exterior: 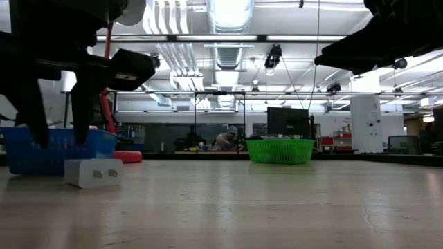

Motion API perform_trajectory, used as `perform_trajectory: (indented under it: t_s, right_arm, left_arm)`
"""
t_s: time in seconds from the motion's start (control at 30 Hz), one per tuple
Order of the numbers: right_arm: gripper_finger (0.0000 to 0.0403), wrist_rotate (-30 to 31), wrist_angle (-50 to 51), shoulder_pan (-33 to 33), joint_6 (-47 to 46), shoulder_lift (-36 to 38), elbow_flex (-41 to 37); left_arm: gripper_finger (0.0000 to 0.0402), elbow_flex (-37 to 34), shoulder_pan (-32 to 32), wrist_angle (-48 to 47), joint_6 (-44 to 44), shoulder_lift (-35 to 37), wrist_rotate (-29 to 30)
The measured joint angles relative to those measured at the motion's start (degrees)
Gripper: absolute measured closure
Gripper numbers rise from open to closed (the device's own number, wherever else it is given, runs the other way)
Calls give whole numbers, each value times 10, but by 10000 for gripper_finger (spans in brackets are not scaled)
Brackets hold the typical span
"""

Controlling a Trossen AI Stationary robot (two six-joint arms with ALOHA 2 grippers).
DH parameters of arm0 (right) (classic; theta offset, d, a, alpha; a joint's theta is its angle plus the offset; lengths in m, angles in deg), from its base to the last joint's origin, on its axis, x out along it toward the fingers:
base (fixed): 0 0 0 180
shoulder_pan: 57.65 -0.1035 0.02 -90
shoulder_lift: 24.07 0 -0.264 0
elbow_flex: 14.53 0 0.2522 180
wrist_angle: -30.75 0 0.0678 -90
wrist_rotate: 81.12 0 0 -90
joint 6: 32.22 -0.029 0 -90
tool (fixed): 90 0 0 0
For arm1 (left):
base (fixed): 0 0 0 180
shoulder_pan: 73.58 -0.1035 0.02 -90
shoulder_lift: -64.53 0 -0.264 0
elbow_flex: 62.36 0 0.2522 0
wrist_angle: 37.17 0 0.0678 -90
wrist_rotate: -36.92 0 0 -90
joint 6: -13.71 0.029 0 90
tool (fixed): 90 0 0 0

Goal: Pick & Place Office items
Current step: Put the white charger adapter into the blue basket

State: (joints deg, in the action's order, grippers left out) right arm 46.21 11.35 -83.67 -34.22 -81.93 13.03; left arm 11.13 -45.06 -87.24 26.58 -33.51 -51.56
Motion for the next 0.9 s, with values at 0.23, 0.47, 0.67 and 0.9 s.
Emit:
perform_trajectory:
  t_s: [0.23, 0.47, 0.67, 0.9]
  right_arm:
    - [172, -1, 0, 0, 0, 0, 0]
    - [172, -3, 0, 0, 0, 0, 0]
    - [172, -3, 0, 0, 0, 0, 0]
    - [172, -3, 0, 0, 0, 0, 0]
  left_arm:
    - [150, 0, -8, 2, -20, 0, 24]
    - [133, -1, -23, 3, -21, -4, 24]
    - [133, -8, -35, 7, -22, -4, 9]
    - [134, -38, -37, 48, -30, -4, -7]
